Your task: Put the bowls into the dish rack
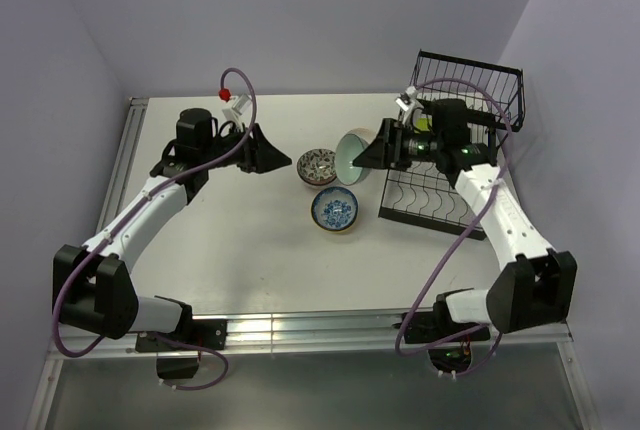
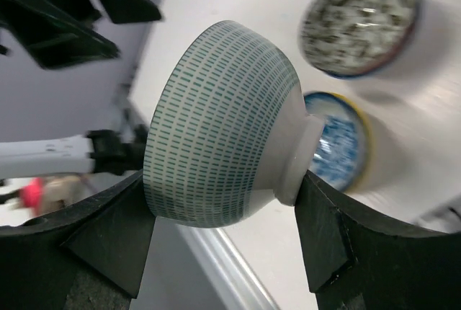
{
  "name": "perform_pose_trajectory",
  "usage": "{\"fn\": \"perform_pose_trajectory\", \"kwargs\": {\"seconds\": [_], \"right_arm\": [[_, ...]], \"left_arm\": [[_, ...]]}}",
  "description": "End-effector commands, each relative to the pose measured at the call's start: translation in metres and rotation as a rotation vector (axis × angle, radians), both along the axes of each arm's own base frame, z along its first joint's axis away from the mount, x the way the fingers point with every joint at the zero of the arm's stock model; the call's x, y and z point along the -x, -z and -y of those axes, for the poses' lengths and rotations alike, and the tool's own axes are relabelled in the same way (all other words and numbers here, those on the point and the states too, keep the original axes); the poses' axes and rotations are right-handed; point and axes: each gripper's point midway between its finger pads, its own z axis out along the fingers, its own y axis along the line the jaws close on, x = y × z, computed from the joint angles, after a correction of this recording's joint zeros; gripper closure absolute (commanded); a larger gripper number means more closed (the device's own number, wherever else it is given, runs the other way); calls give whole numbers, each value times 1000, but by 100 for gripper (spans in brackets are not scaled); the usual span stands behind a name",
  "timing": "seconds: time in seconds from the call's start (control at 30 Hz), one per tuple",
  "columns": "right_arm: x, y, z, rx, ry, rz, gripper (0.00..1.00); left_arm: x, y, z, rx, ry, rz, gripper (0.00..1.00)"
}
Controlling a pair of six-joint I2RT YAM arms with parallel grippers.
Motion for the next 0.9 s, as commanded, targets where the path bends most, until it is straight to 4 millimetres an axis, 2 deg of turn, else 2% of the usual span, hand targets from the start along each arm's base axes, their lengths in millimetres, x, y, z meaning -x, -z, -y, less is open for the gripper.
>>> {"fn": "perform_pose_trajectory", "kwargs": {"seconds": [0.0, 0.17, 0.27, 0.3, 0.33, 0.43, 0.53, 0.67, 0.87], "right_arm": [[18, 0, 33, 155, -12, 191, 100], [22, 26, 78, 384, 36, 288, 100], [22, 33, 106, 496, 61, 346, 100], [23, 36, 114, 544, 68, 358, 100], [18, 39, 134, 607, 95, 383, 100], [12, 45, 169, 753, 139, 432, 100], [5, 48, 194, 869, 160, 488, 100], [-3, 54, 215, 999, 145, 541, 100], [-24, 61, 243, 1194, 121, 634, 100]], "left_arm": [[-7, -17, 0, -16, -10, 65, 33], [-6, -17, -3, -34, -13, 72, 26], [-5, -17, -4, -52, -11, 66, 23], [-8, -18, -6, -63, -22, 79, 18], [-7, -19, -6, -67, -22, 82, 17], [-8, -19, -10, -83, -43, 106, 16], [-8, -22, -13, -89, -55, 134, 16], [-7, -22, -16, -106, -66, 144, 15], [-10, -22, -20, -117, -108, 146, 7]]}}
